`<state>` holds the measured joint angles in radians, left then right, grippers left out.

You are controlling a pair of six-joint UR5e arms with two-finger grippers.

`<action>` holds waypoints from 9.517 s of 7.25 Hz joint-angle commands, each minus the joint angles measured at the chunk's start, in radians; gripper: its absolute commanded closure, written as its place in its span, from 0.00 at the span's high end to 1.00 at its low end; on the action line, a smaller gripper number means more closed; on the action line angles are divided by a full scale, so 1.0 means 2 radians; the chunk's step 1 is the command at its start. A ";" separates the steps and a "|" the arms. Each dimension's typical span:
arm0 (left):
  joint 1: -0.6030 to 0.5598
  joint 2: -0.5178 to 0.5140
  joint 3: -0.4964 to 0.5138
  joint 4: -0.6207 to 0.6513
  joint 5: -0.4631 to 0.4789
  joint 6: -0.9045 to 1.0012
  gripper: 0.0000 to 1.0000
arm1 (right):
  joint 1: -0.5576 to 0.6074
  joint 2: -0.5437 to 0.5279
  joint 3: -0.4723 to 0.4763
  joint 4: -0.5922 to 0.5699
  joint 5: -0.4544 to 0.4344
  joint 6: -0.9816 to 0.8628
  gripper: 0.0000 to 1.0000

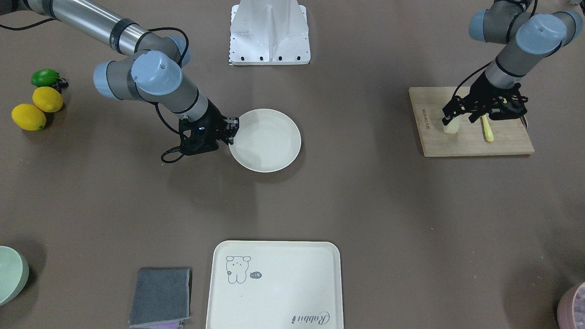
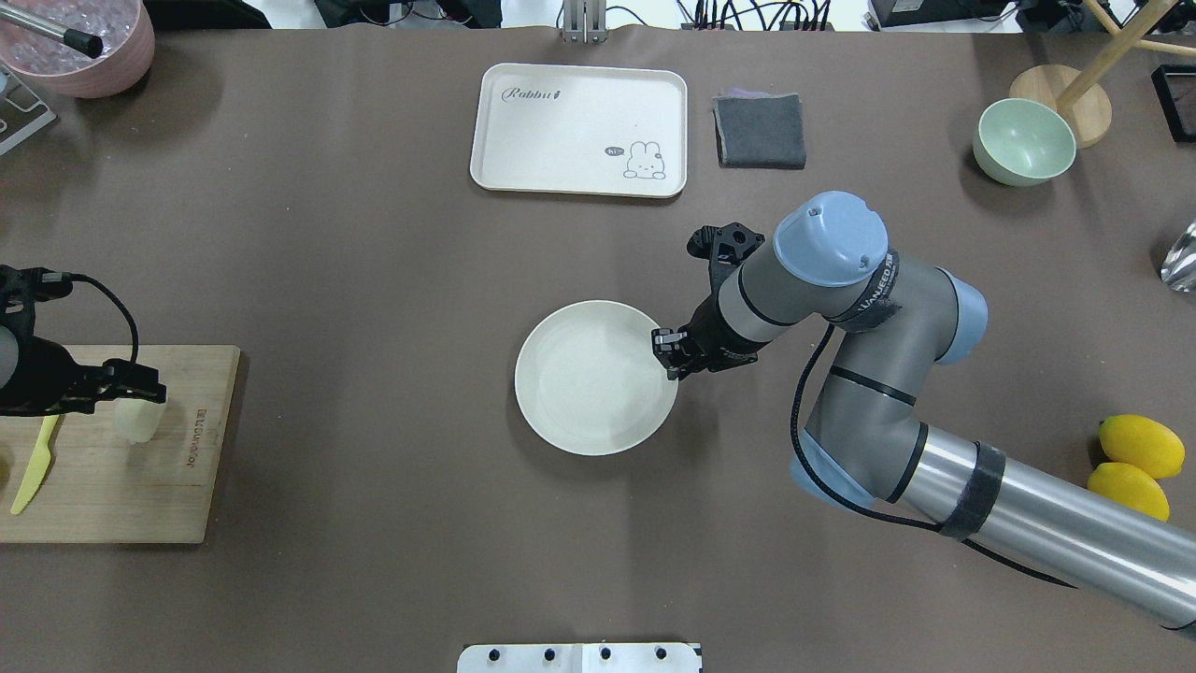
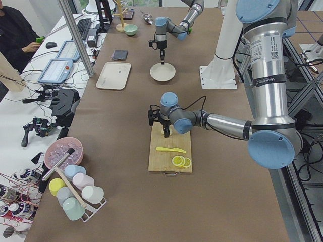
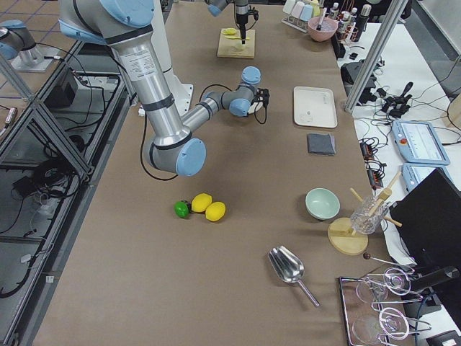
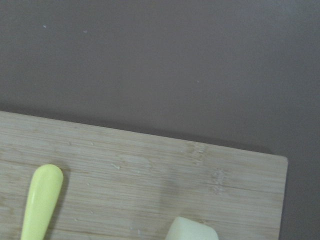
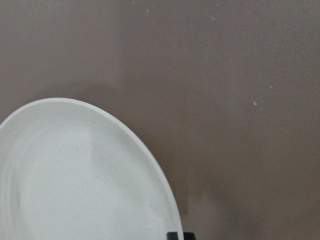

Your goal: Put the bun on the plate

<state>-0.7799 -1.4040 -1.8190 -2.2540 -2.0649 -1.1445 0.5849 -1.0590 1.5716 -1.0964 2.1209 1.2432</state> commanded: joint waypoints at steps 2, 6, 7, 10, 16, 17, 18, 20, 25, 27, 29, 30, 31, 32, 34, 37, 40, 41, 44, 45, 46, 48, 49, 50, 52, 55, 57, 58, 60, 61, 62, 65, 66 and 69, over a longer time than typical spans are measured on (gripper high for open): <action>0.021 0.001 0.000 0.000 0.019 0.002 0.78 | -0.003 0.007 -0.010 0.001 -0.004 0.002 0.00; 0.021 -0.001 0.001 0.000 0.019 0.002 0.44 | -0.009 0.009 -0.010 0.002 -0.010 0.013 1.00; 0.021 -0.003 0.001 0.000 0.019 0.002 0.40 | -0.009 0.009 -0.008 0.002 -0.010 0.013 1.00; 0.018 -0.030 -0.015 0.003 0.012 -0.004 0.40 | 0.007 0.000 0.001 0.001 -0.001 0.012 1.00; 0.111 -0.324 0.008 0.207 0.102 -0.170 0.40 | 0.169 -0.128 0.030 -0.005 0.124 -0.172 1.00; 0.139 -0.370 0.042 0.212 0.128 -0.194 0.40 | 0.193 -0.154 0.030 -0.005 0.135 -0.221 1.00; 0.148 -0.400 0.067 0.212 0.130 -0.220 0.40 | 0.210 -0.177 0.030 -0.005 0.137 -0.260 1.00; 0.164 -0.471 0.147 0.212 0.156 -0.237 0.42 | 0.231 -0.213 0.032 -0.003 0.138 -0.308 1.00; 0.182 -0.474 0.163 0.209 0.172 -0.237 0.63 | 0.232 -0.221 0.036 -0.002 0.137 -0.314 1.00; 0.180 -0.474 0.159 0.208 0.171 -0.237 0.86 | 0.231 -0.220 0.036 -0.002 0.138 -0.314 1.00; 0.089 -0.437 0.117 0.217 0.055 -0.222 0.97 | 0.262 -0.220 0.041 -0.002 0.164 -0.316 1.00; 0.042 -0.373 0.066 0.220 0.026 -0.131 0.97 | 0.283 -0.220 0.043 -0.005 0.173 -0.339 1.00; -0.011 -0.305 0.047 0.233 0.003 0.003 0.97 | 0.293 -0.221 0.037 -0.006 0.177 -0.359 1.00; -0.083 -0.274 0.055 0.273 -0.038 0.160 0.97 | 0.297 -0.222 0.036 -0.006 0.176 -0.362 1.00; -0.237 -0.229 0.095 0.364 -0.109 0.466 0.97 | 0.313 -0.231 0.035 -0.016 0.174 -0.384 1.00; -0.314 -0.192 0.180 0.366 -0.133 0.641 0.97 | 0.352 -0.241 0.028 -0.079 0.171 -0.490 1.00; -0.340 -0.172 0.172 0.367 -0.135 0.640 0.97 | 0.373 -0.235 0.031 -0.153 0.123 -0.552 1.00; -0.344 -0.171 0.174 0.370 -0.141 0.638 0.97 | 0.389 -0.234 0.033 -0.173 0.123 -0.572 1.00; -0.343 -0.175 0.174 0.370 -0.143 0.635 0.97 | 0.411 -0.232 0.027 -0.195 0.123 -0.639 1.00; -0.343 -0.175 0.174 0.370 -0.143 0.636 0.97 | 0.418 -0.232 0.028 -0.202 0.125 -0.648 1.00; -0.343 -0.177 0.175 0.369 -0.143 0.635 0.97 | 0.419 -0.233 0.027 -0.203 0.126 -0.648 1.00; -0.340 -0.179 0.176 0.369 -0.144 0.635 0.98 | 0.420 -0.228 0.036 -0.225 0.133 -0.648 1.00; -0.340 -0.179 0.174 0.369 -0.145 0.635 0.97 | 0.422 -0.227 0.036 -0.227 0.133 -0.648 1.00; -0.340 -0.184 0.174 0.369 -0.145 0.634 0.98 | 0.421 -0.224 0.031 -0.230 0.132 -0.648 1.00; -0.342 -0.184 0.162 0.365 -0.172 0.637 0.97 | 0.422 -0.221 0.031 -0.236 0.132 -0.647 1.00; -0.352 -0.166 0.127 0.367 -0.175 0.634 0.97 | 0.417 -0.222 0.044 -0.259 0.137 -0.642 1.00; -0.349 -0.149 0.102 0.371 -0.177 0.633 0.98 | 0.425 -0.228 0.062 -0.265 0.142 -0.641 1.00; -0.349 -0.149 0.105 0.370 -0.176 0.633 0.98 | 0.428 -0.227 0.065 -0.266 0.142 -0.641 1.00; -0.349 -0.145 0.108 0.368 -0.172 0.633 0.98 | 0.419 -0.227 0.066 -0.266 0.141 -0.641 1.00; -0.350 -0.141 0.109 0.367 -0.172 0.634 0.98 | 0.420 -0.229 0.066 -0.267 0.138 -0.642 1.00; -0.351 -0.142 0.116 0.365 -0.172 0.635 0.98 | 0.423 -0.229 0.066 -0.267 0.139 -0.642 1.00; -0.352 -0.141 0.096 0.365 -0.157 0.589 0.98 | 0.423 -0.229 0.069 -0.267 0.142 -0.642 1.00; -0.351 -0.135 0.085 0.364 -0.163 0.587 0.98 | 0.422 -0.229 0.068 -0.267 0.138 -0.642 1.00; -0.350 -0.126 0.078 0.363 -0.148 0.593 0.98 | 0.419 -0.247 0.084 -0.266 0.139 -0.642 1.00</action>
<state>-1.4814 -1.6612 -1.6600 -1.5272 -2.3816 0.0334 1.4292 -1.5462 1.7347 -1.6286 2.4009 -0.0411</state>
